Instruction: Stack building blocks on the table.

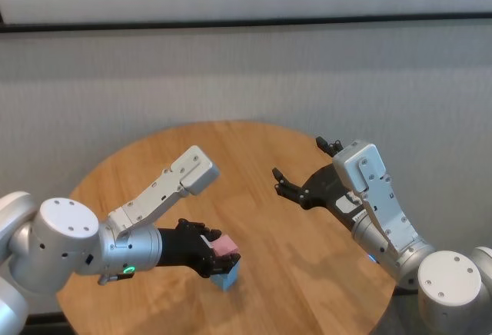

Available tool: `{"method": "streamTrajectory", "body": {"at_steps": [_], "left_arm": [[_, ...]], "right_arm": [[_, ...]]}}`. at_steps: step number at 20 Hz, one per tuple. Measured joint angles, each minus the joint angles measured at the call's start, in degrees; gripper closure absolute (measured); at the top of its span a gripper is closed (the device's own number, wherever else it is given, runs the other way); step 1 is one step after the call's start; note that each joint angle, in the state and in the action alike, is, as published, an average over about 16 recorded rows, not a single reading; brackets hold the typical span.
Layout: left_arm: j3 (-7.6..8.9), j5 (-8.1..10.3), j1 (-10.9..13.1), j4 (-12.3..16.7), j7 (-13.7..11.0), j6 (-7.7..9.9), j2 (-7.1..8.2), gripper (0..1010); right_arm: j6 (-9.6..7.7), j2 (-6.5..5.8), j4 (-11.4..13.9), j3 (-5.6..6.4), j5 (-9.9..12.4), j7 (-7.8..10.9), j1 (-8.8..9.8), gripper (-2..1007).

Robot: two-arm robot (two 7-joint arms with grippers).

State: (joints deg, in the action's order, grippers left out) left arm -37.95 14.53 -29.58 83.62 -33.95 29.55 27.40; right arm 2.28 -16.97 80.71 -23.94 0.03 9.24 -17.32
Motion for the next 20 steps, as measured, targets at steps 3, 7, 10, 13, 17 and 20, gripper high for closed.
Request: {"method": "streamTrajectory", "body": {"at_steps": [3, 7, 10, 13, 17, 20], "left_arm": [[0.07, 0.11, 0.02, 0.05, -0.13, -0.07, 0.04, 340], [0.35, 0.55, 0.18, 0.29, -0.33, -0.37, 0.22, 206], [0.76, 1.21, 0.38, 0.58, -0.58, -0.8, 0.49, 128], [1.53, 2.32, 0.74, 0.93, -0.68, -1.5, 0.76, 74], [4.06, 4.87, 2.11, 1.86, 0.77, -3.77, 0.78, 26], [6.99, 7.05, 3.91, 3.05, 3.24, -6.47, 0.49, 11]], "right_arm": [[0.0, 0.0, 0.0, 0.0, 0.0, 0.0, 0.0, 0], [0.0, 0.0, 0.0, 0.0, 0.0, 0.0, 0.0, 1], [0.0, 0.0, 0.0, 0.0, 0.0, 0.0, 0.0, 1], [0.0, 0.0, 0.0, 0.0, 0.0, 0.0, 0.0, 1], [0.0, 0.0, 0.0, 0.0, 0.0, 0.0, 0.0, 0], [0.0, 0.0, 0.0, 0.0, 0.0, 0.0, 0.0, 0]]}}
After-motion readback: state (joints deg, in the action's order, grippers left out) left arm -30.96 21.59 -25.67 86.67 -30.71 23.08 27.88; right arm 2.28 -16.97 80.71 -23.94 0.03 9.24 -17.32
